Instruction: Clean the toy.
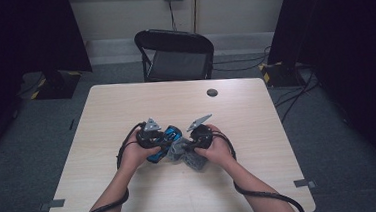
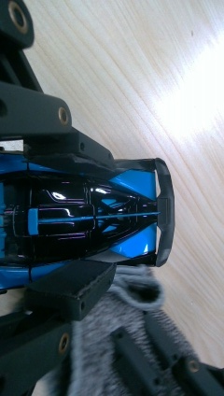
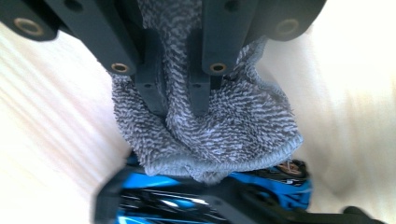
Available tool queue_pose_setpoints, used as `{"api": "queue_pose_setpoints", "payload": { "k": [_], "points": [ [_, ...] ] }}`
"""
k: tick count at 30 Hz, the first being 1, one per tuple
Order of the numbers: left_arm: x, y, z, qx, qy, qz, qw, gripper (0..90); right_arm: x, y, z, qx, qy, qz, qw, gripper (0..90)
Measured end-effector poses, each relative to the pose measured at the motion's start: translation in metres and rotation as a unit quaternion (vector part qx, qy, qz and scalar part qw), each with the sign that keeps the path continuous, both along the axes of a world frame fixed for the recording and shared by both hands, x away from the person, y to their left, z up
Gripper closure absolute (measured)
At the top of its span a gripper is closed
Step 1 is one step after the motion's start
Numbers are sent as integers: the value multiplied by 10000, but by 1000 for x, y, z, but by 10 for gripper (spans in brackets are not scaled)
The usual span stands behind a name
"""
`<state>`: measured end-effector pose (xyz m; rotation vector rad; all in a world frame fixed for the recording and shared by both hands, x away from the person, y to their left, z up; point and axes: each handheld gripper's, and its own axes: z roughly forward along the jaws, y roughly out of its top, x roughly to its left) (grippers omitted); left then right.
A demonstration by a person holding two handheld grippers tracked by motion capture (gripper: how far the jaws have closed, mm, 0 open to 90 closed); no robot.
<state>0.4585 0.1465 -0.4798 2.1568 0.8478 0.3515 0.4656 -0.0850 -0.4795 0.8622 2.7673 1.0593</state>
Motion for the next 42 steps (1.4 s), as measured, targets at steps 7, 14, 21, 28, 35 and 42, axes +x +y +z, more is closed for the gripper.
{"api": "queue_pose_setpoints", "payload": {
  "k": [7,14,21,28,35,42],
  "points": [
    [0,-1,-1,-31,-14,4,10000,450,7,-10,-1,69,42,-247,9997,814],
    [0,-2,0,-11,-7,30,10000,450,9,-17,3,-145,-118,-430,9989,814],
    [2,-3,0,28,-9,36,10000,450,4,-37,18,72,-192,-522,9984,814],
    [4,-5,2,82,43,34,10000,450,-27,-11,26,175,-203,191,9995,813],
    [3,-6,1,35,48,61,10000,450,-57,30,13,87,-33,1062,9943,811],
    [2,-6,0,5,13,98,10000,450,-61,58,2,136,91,1296,9914,810]
  ]
}}
